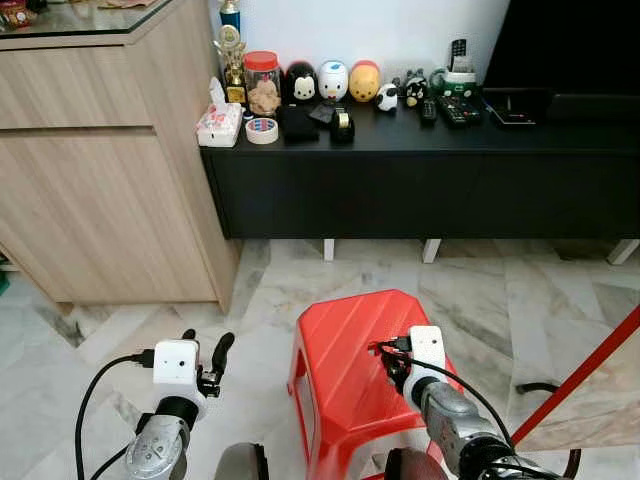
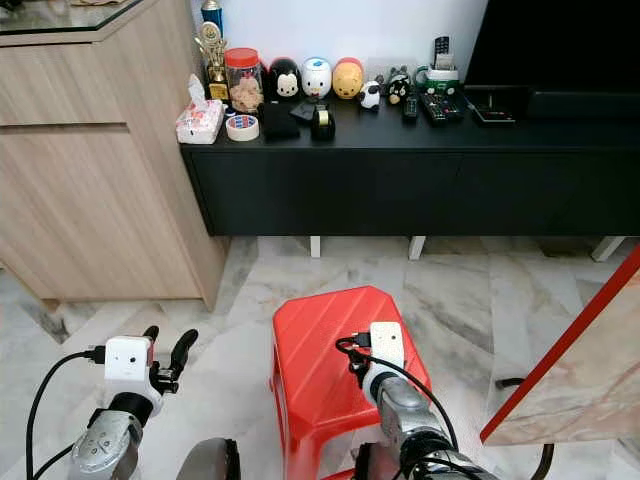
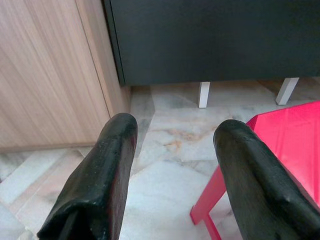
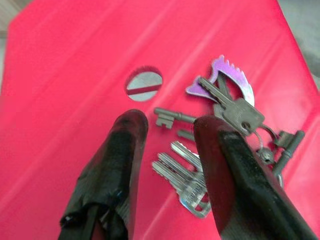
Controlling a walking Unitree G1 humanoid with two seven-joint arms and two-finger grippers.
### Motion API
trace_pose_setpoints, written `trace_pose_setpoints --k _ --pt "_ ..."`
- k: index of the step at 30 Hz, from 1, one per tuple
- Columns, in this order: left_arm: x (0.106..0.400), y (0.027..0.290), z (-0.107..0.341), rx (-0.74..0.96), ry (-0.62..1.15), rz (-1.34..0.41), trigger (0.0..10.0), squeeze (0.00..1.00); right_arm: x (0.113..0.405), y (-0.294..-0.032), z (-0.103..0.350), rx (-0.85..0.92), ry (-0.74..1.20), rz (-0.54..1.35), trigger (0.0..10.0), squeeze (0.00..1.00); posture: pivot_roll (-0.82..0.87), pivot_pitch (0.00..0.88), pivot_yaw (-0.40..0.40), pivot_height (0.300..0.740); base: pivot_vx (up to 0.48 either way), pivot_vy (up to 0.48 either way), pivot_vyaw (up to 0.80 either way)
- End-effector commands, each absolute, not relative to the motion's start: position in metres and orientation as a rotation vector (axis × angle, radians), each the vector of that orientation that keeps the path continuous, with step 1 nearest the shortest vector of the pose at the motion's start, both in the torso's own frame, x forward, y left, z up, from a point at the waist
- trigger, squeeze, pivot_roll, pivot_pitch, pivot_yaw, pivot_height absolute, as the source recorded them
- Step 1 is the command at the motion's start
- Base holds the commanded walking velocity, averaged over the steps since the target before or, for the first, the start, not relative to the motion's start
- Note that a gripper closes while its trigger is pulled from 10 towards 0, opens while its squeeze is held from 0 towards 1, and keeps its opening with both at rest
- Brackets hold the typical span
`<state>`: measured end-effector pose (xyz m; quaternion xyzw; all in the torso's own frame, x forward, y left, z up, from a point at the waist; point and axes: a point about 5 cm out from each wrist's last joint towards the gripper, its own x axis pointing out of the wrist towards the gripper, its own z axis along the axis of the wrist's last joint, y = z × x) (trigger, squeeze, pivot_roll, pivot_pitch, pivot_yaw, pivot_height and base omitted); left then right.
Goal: Hang keys on a hook
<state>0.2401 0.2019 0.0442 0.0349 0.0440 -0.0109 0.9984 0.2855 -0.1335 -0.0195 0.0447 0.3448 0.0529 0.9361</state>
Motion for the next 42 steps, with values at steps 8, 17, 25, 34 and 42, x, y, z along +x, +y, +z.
trace_pose_setpoints --k 8,17,25,34,42 --pt "0.236 0.203 0.044 0.073 0.095 -0.019 10.0 0.0 0.286 -0.139 -0.019 0.138 0.699 0.047 10.0 0.0 0.08 0.084 -0.025 0.61 0.0 0.0 0.0" --pt "0.236 0.203 0.045 0.074 0.093 -0.022 10.0 0.0 0.288 -0.136 -0.015 0.127 0.627 0.055 10.0 0.0 0.08 0.094 -0.02 0.591 0.0 0.0 0.0" --pt "0.234 0.203 0.045 0.076 0.097 -0.023 10.0 0.0 0.285 -0.141 -0.018 0.121 0.623 0.04 10.0 0.0 0.09 0.101 -0.021 0.587 0.0 0.0 0.0" --pt "0.233 0.202 0.045 0.076 0.099 -0.023 10.0 0.0 0.279 -0.14 -0.024 0.113 0.67 0.068 10.0 0.0 0.09 0.107 -0.02 0.587 0.0 0.0 0.0" --pt "0.232 0.203 0.044 0.078 0.104 -0.021 10.0 0.0 0.277 -0.138 -0.026 0.117 0.677 0.078 10.0 0.0 0.09 0.109 -0.018 0.587 0.0 0.0 0.0"
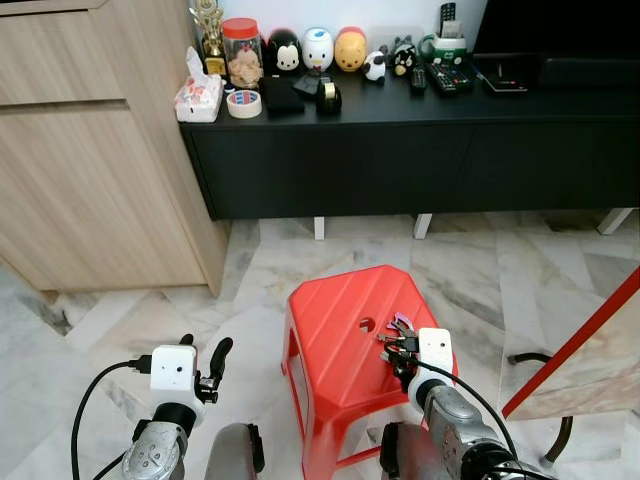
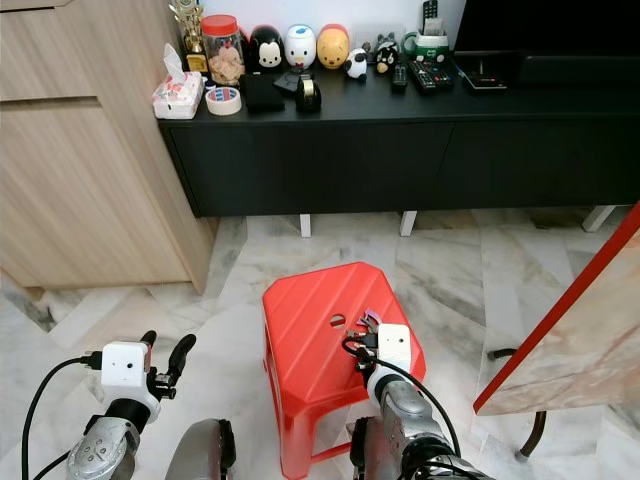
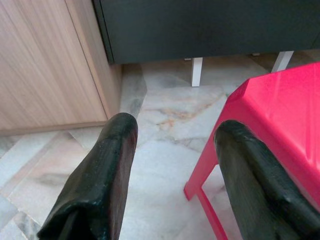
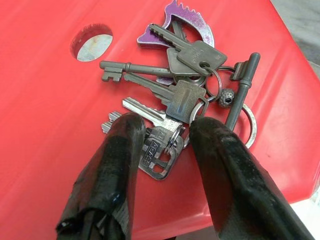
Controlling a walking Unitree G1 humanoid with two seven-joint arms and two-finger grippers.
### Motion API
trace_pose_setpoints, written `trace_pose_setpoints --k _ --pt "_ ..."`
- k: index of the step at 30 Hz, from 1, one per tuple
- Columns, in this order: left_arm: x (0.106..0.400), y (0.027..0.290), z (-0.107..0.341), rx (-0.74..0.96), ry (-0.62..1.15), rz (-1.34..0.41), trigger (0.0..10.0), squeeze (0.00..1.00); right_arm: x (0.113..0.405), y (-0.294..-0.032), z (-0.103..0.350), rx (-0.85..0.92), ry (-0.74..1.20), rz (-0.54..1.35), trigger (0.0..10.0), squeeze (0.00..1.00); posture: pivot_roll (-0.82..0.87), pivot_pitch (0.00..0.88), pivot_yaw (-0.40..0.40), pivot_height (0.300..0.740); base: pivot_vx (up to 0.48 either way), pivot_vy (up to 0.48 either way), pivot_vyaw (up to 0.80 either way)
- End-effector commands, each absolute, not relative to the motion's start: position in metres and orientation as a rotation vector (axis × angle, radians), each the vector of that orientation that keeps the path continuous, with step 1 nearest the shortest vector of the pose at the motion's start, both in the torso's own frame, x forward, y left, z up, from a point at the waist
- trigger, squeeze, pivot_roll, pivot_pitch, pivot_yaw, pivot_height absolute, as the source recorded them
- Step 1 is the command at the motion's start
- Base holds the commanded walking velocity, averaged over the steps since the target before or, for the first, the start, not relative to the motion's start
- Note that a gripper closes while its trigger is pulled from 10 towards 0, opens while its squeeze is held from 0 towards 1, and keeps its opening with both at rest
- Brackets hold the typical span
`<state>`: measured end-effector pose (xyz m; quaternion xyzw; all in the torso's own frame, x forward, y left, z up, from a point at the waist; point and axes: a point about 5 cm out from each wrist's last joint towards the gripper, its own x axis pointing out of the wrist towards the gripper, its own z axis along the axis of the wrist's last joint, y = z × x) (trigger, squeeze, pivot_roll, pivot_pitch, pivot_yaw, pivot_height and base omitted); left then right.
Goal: Hang keys on a hook
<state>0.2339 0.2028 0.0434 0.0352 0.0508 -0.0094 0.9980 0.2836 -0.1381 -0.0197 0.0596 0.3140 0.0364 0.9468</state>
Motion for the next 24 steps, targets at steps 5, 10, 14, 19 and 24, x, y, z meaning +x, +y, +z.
trace_pose_setpoints --k 5,10,14,19,24 --pt "0.2318 0.2039 0.0439 0.08 0.107 -0.021 10.0 0.0 0.276 -0.1366 -0.027 0.116 0.687 0.08 10.0 0.0 0.09 0.11 -0.018 0.587 0.0 0.0 0.0" --pt "0.2315 0.2046 0.0436 0.081 0.109 -0.019 10.0 0.0 0.2752 -0.1365 -0.0277 0.121 0.69 0.081 3.1 0.0 0.09 0.11 -0.017 0.587 0.0 0.0 0.0" --pt "0.2317 0.2048 0.0439 0.082 0.109 -0.019 10.0 0.0 0.2746 -0.1364 -0.0283 0.121 0.693 0.085 0.0 0.0 0.09 0.11 -0.017 0.587 0.0 0.0 0.0" --pt "0.2322 0.205 0.0443 0.083 0.107 -0.02 10.0 0.0 0.2738 -0.1364 -0.0289 0.124 0.694 0.087 0.0 0.0 0.09 0.109 -0.016 0.587 0.0 0.0 0.0" --pt "0.2327 0.2048 0.0447 0.084 0.106 -0.02 10.0 0.0 0.2737 -0.1366 -0.0289 0.126 0.694 0.086 0.0 0.0 0.09 0.11 -0.016 0.587 0.0 0.0 0.0"
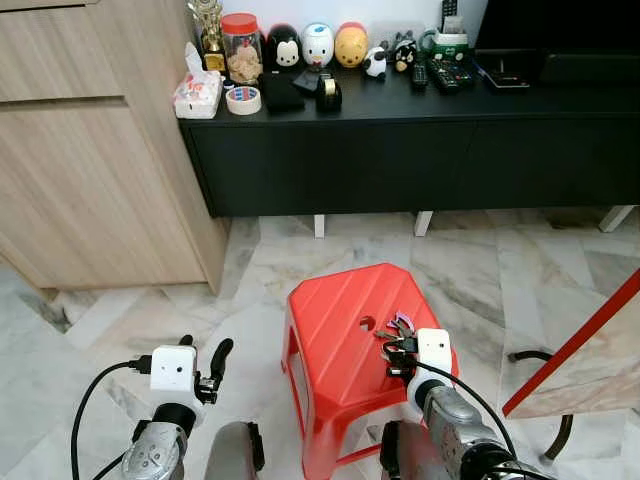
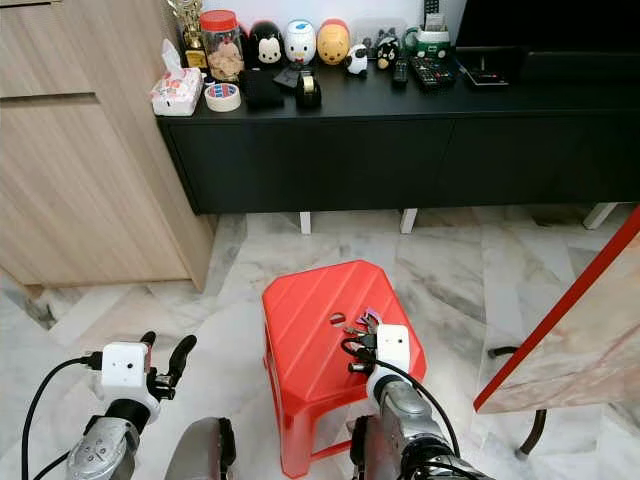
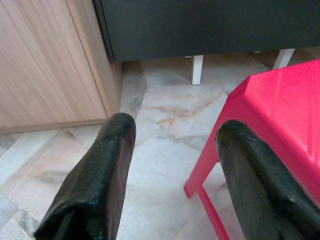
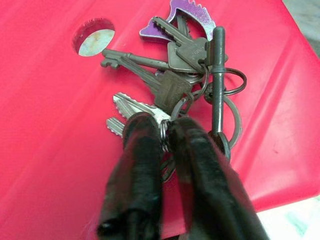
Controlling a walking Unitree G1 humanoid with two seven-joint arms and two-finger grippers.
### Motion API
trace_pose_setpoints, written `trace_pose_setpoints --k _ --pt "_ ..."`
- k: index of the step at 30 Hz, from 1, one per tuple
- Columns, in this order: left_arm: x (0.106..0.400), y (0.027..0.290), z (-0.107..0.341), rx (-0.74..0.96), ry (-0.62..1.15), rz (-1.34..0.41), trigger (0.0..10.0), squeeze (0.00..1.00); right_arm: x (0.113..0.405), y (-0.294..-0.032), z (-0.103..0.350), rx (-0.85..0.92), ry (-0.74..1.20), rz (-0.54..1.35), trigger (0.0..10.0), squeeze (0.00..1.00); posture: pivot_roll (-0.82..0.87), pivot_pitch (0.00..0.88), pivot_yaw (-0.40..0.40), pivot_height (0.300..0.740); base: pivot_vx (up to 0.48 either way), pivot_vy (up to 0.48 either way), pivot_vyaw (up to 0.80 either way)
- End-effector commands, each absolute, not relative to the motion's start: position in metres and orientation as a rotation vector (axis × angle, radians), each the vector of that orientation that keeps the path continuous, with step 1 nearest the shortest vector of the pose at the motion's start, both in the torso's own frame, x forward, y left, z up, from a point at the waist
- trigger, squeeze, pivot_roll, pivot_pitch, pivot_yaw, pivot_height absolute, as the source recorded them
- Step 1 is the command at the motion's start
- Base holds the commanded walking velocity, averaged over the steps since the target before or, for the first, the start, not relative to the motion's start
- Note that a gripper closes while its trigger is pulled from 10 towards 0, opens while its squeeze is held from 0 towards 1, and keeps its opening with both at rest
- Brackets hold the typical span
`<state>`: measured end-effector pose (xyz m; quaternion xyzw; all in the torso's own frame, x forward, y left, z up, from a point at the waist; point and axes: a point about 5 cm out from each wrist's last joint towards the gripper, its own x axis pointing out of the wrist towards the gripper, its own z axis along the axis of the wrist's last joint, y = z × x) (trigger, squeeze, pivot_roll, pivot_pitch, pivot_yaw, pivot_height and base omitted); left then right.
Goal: Hang keys on a hook
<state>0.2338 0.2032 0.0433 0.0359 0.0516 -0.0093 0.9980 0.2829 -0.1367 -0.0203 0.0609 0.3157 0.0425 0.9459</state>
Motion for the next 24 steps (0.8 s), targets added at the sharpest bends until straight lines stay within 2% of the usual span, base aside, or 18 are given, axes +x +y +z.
trace_pose_setpoints --k 1,24 --pt "0.2327 0.2048 0.0449 0.084 0.106 -0.021 10.0 0.0 0.2738 -0.1365 -0.0289 0.126 0.693 0.086 0.0 0.0 0.09 0.109 -0.016 0.587 0.0 0.0 0.0" --pt "0.2351 0.2067 0.0456 0.084 0.101 -0.016 10.0 0.0 0.2779 -0.1369 -0.0214 0.15 0.581 0.119 0.0 0.0 0.09 0.09 -0.023 0.587 0.0 0.0 0.0"
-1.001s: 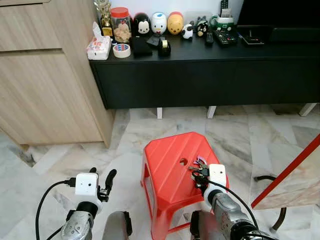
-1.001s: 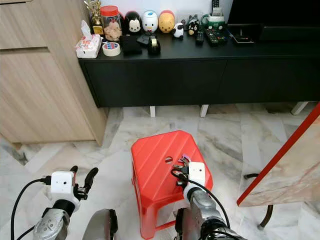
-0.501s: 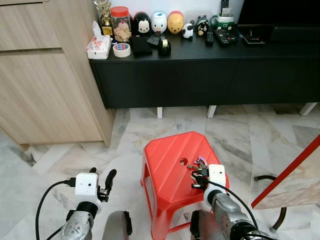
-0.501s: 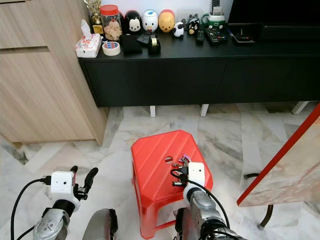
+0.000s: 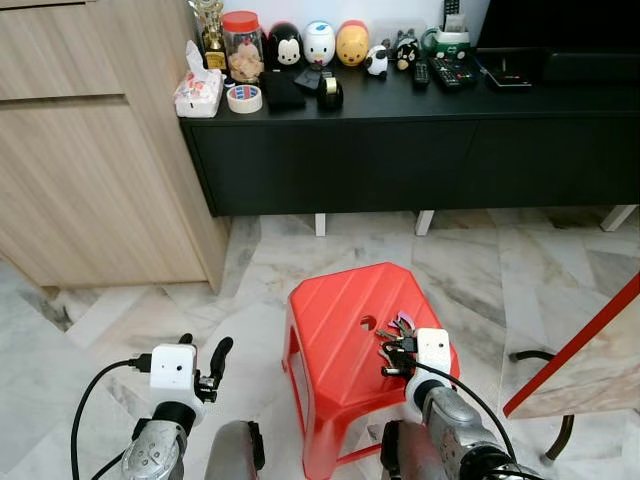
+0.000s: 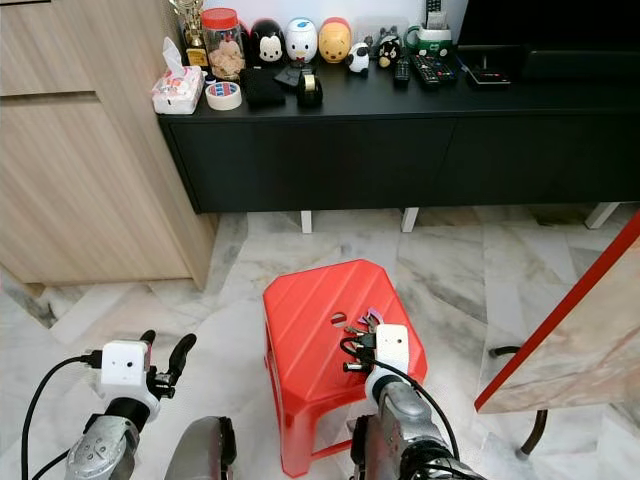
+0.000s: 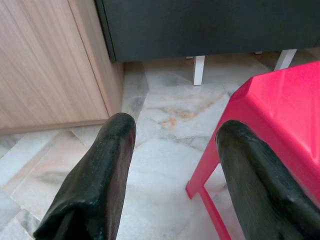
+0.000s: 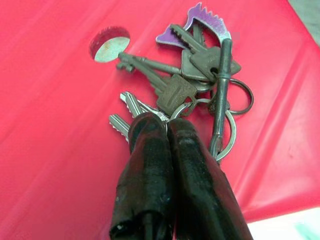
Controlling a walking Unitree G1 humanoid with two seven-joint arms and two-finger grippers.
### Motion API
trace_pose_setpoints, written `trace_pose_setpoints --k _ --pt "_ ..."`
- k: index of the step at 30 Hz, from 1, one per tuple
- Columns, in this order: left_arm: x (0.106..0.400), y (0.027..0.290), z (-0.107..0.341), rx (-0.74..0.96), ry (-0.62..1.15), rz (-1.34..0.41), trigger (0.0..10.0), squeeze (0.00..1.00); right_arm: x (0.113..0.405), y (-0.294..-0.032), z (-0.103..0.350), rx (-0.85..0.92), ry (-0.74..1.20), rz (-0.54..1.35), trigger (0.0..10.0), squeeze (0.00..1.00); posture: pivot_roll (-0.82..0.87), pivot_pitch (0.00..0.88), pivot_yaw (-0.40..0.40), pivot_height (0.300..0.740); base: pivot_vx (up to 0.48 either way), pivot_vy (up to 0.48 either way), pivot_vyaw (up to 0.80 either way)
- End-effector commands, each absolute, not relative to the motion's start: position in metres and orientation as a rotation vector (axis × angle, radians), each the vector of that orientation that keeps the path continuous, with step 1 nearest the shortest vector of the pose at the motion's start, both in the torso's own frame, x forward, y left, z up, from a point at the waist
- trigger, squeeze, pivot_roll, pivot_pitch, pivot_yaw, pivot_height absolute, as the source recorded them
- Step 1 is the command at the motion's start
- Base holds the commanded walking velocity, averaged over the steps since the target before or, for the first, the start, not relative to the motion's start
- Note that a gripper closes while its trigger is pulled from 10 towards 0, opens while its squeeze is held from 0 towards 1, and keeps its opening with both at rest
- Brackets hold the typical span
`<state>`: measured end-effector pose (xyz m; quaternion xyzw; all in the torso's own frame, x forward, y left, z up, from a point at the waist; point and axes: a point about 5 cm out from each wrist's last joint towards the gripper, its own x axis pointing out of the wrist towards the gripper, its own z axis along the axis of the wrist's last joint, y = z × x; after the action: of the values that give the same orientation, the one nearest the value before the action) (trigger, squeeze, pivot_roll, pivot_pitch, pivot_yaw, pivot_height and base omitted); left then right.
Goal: Hang keys on a hook
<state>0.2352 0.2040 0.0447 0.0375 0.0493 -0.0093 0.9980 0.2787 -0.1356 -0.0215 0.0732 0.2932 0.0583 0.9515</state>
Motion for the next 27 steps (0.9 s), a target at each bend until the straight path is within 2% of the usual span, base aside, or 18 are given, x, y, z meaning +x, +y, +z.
trace_pose_setpoints --k 1,7,13,23,27 --pt "0.235 0.206 0.045 0.083 0.101 -0.017 10.0 0.0 0.277 -0.139 -0.021 0.154 0.565 0.11 0.0 0.0 0.09 0.089 -0.023 0.587 0.0 0.0 0.0" --pt "0.236 0.206 0.045 0.08 0.099 -0.02 10.0 0.0 0.276 -0.146 -0.02 0.147 0.51 0.059 0.0 0.0 0.09 0.083 -0.025 0.587 0.0 0.0 0.0" --pt "0.237 0.205 0.045 0.08 0.097 -0.021 10.0 0.0 0.279 -0.16 -0.009 0.116 0.377 -0.012 0.0 0.0 0.08 0.077 -0.024 0.587 0.0 0.0 0.0" --pt "0.239 0.204 0.046 0.078 0.095 -0.019 10.0 0.0 0.288 -0.151 0.008 0.114 0.243 0.068 0.0 0.0 0.08 0.076 -0.026 0.587 0.0 0.0 0.0" --pt "0.239 0.205 0.045 0.079 0.097 -0.02 10.0 0.0 0.289 -0.146 0.007 0.084 0.267 0.111 0.0 0.0 0.08 0.076 -0.027 0.587 0.0 0.0 0.0"
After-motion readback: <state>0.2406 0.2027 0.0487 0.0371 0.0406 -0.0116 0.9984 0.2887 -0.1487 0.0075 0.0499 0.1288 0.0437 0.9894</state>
